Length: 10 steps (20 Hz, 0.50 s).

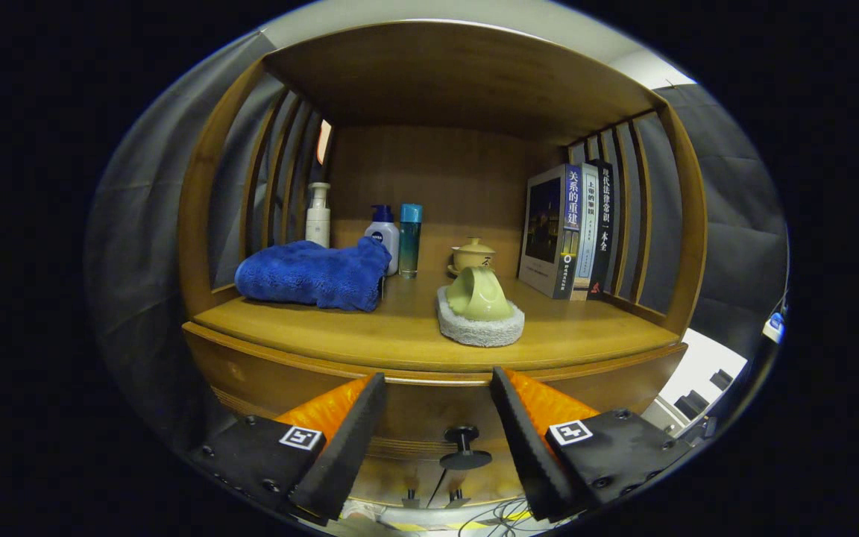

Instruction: Pull open the drawer, take out the items inside it, and place them on the countertop above the cabinet.

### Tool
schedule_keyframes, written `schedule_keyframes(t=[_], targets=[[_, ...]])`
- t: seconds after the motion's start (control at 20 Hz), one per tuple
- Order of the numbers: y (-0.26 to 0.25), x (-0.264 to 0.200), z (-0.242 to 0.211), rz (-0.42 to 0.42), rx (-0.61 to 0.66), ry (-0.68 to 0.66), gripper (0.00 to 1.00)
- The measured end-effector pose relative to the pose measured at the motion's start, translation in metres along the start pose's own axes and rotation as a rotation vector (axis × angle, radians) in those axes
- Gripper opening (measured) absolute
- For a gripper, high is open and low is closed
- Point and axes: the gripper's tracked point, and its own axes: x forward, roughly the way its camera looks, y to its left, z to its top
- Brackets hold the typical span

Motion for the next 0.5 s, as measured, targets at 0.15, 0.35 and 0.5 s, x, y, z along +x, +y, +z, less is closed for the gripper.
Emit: schedule_keyframes(t=[0.15,0.35,0.5], targets=[[-0.0003,-0.0036,0.0016,0.003,0.026,-0.006,0.96],[-0.0014,-0.0034,0.0022,0.011,0.037,-0.003,0.96],[-0.0028,-0.0036,0.0026,0.013,0.031,0.001,0.96]])
